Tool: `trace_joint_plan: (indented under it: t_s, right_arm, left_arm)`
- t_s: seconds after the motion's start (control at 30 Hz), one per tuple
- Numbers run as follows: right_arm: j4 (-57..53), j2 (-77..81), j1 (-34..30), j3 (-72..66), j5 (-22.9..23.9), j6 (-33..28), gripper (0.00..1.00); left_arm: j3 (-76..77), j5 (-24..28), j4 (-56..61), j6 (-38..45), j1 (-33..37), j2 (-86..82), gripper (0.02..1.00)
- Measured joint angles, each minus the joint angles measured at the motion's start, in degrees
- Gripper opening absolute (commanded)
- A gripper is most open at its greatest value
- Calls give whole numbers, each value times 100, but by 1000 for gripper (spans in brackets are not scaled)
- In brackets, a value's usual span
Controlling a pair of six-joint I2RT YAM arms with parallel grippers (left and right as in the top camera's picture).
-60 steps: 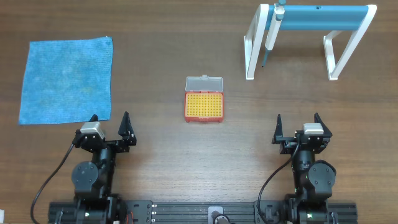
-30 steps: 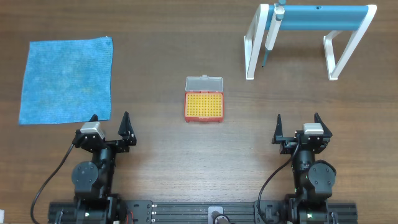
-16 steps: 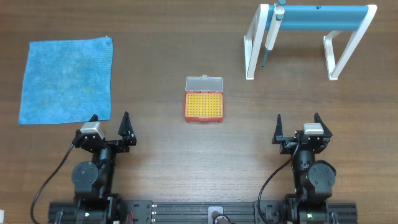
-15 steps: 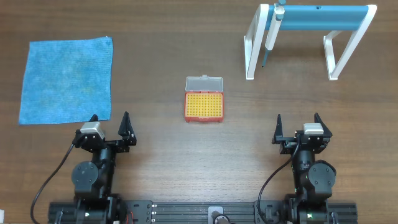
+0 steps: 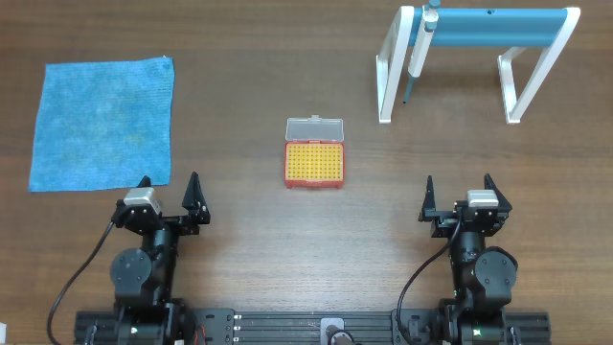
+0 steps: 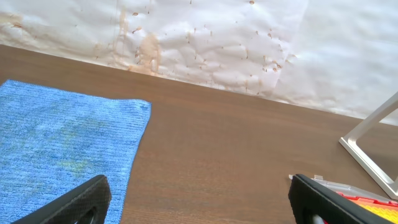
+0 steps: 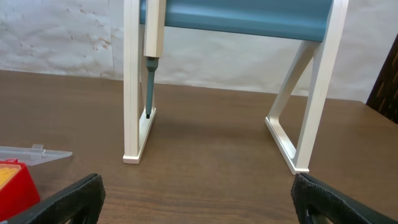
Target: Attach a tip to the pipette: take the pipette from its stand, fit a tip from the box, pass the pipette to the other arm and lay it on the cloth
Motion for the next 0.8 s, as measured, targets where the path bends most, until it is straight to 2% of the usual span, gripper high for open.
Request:
trace_joint_plan:
  t_s: [0.17,0.33,0.5,0.6,0.7,0.8]
  right_arm:
    - [317,118,0,-7,-2,356,974]
    - [1353,1285,0,48,-2,809,974]
    - [2846,3954,103,920,-2,925,974]
    - [4175,5429,293,1521,-2,874,974]
    - [5268,6706,411,2065,-24,841,974]
    - [5884,7641,422,2378,-26,833,974]
  left_arm:
    - [0,0,2,0,0,0,925]
    - [2,-2,-2,0,0,0,923]
    - [4,0,-4,0,0,0,923]
    - [4,0,-4,0,0,-2,923]
    - [4,0,-4,0,0,0,923]
    - [4,-2,-4,0,0,0,923]
